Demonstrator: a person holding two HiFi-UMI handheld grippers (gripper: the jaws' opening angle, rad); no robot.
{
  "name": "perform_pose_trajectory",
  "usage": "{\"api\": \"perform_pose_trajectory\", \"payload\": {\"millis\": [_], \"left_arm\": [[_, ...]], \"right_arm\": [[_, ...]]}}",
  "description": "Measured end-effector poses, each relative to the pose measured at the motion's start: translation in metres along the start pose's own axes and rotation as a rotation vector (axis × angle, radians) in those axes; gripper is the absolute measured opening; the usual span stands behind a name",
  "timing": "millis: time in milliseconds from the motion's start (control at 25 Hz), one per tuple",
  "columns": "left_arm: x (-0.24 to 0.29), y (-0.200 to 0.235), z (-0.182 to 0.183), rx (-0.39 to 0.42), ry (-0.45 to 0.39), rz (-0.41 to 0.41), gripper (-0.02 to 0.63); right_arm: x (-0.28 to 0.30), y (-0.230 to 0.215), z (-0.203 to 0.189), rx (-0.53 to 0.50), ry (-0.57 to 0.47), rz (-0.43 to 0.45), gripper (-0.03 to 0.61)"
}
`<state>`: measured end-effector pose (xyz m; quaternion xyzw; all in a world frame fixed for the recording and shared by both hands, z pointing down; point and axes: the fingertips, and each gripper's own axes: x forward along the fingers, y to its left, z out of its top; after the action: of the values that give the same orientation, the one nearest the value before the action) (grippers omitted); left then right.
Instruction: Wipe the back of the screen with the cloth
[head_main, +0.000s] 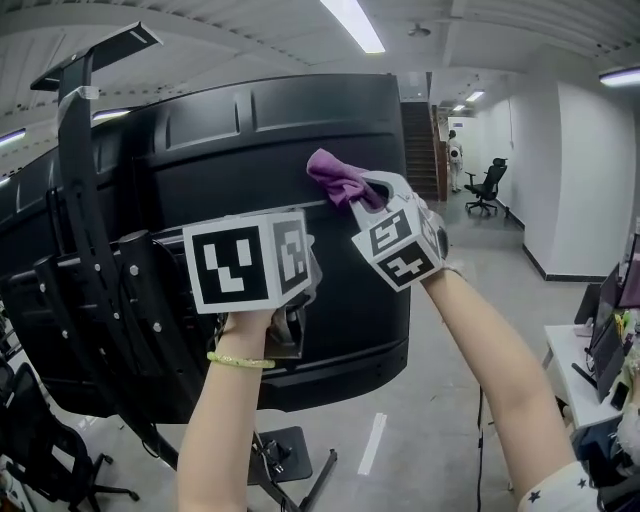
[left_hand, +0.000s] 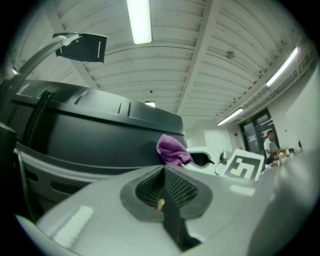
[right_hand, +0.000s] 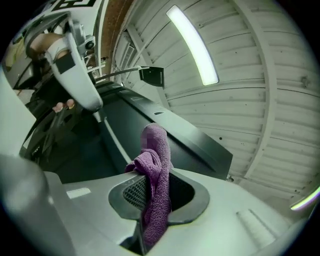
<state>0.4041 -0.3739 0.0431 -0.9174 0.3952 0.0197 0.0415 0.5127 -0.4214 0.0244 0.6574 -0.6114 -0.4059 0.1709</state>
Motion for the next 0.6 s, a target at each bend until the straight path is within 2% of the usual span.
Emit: {"api": "perform_pose_trajectory", "payload": {"millis": [160, 280, 400, 600], "left_arm": [[-0.017, -0.013, -0.038, 0.026, 0.010, -0.021, 0.008], [-0.019, -0.015, -0.076, -0.017, 0.049, -0.036, 0.008], [-0.018, -0.010, -0.112, -0.025, 0.072, -0.009, 0.008], [-0.020, -0.001, -0.167, -0.026, 0.049, 0.035, 0.008]], "right_arm": [[-0.021, 0.045, -0.024, -0.070, 0.009, 0.044, 0.058], [-0.035, 0.075, -0.045, -0.019, 0.026, 0.085, 0.060], [-0.047, 0.106, -0.068, 0.033, 0.049, 0.116, 0.058], [-0.074, 0.164, -0.106, 0.096, 0.097, 0.177, 0.059]]}}
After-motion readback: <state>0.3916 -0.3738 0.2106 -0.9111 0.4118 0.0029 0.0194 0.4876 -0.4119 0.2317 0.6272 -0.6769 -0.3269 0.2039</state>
